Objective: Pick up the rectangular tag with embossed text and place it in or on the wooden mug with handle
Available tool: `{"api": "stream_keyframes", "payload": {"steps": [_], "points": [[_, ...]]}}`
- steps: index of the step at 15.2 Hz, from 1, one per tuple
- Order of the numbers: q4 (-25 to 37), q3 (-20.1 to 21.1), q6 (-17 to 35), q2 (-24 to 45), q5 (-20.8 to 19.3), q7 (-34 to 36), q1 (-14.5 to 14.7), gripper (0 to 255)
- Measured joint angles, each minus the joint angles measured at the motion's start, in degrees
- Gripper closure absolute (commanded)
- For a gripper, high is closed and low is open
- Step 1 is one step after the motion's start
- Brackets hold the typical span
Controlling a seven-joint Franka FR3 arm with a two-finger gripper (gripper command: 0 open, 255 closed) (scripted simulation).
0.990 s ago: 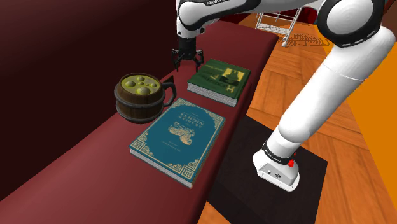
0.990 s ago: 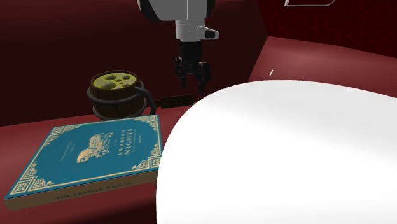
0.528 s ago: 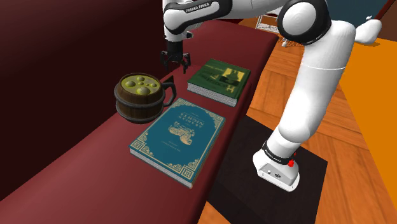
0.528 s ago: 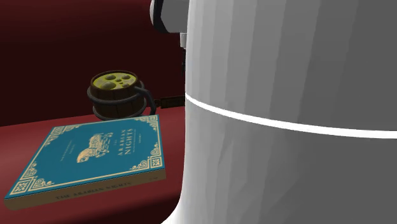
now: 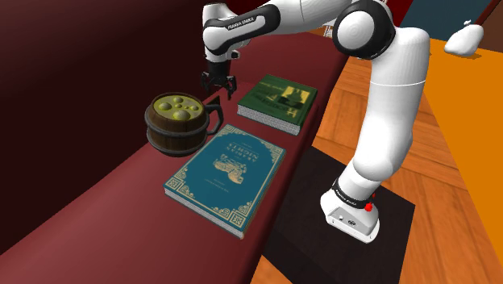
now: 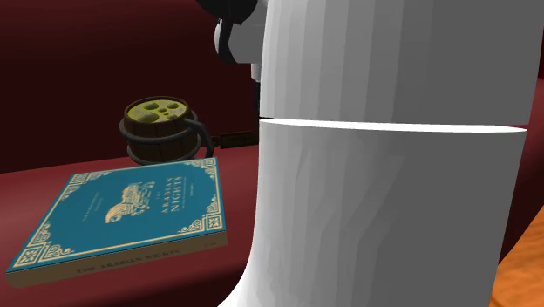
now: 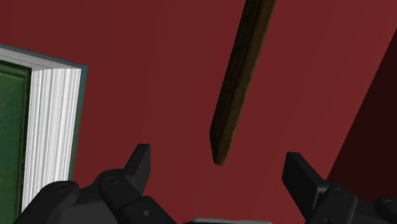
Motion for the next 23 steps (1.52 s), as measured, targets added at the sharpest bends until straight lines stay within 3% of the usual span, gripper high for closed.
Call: {"api": "stream_keyframes", "payload": {"steps": [8, 9, 23], "points": [[-1.31, -0.03, 1.8, 0.48, -0.1, 0.12, 0.05, 0], [-1.31, -0.03, 1.8, 0.48, -0.1, 0.12, 0.05, 255], [0.05, 0.05, -0.31, -0.29, 0.04, 0.12, 0.06, 255]]}}
